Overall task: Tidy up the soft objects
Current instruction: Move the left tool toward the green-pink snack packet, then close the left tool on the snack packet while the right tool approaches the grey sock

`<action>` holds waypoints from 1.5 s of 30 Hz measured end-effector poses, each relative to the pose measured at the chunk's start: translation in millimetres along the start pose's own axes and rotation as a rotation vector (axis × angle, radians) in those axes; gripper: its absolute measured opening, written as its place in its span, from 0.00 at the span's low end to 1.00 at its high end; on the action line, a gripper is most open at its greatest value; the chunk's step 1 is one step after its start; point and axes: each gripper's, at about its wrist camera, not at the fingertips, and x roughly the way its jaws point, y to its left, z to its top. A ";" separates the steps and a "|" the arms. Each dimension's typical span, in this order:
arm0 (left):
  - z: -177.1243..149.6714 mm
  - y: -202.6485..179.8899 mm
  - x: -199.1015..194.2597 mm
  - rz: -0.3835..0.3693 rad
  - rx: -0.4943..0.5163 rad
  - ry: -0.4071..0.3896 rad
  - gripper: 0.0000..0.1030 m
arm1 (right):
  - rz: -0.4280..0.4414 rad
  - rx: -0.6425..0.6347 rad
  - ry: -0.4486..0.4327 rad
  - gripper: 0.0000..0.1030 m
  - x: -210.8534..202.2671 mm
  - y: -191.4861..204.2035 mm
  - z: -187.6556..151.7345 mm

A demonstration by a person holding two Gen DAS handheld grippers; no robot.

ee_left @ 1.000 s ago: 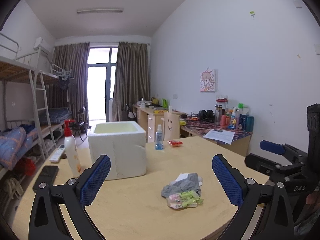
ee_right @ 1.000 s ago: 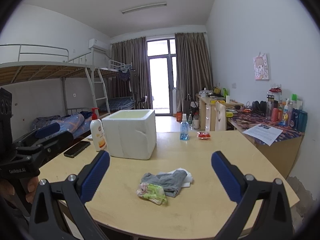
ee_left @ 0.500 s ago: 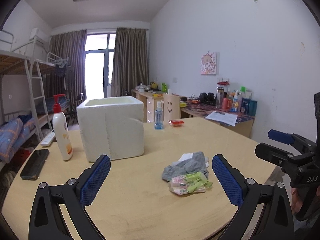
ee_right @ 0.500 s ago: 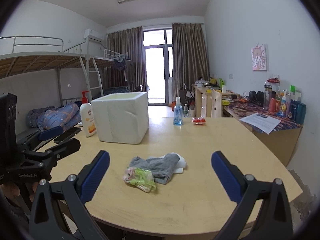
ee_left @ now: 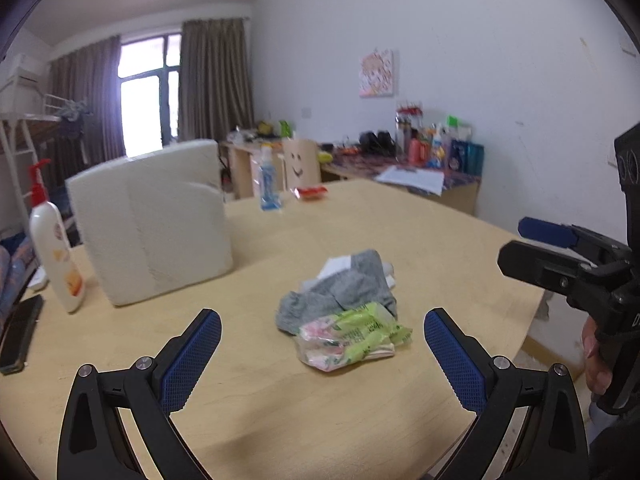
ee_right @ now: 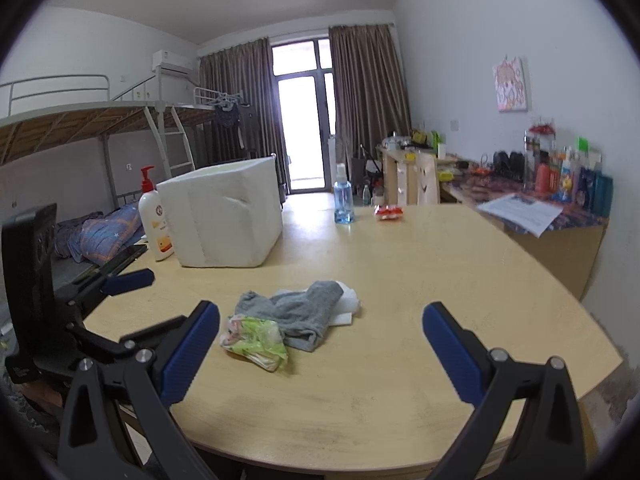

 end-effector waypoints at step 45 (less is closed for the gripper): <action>-5.2 5.1 78.5 -0.100 -0.021 0.313 0.49 | 0.007 0.078 0.104 1.00 39.2 -23.5 -17.6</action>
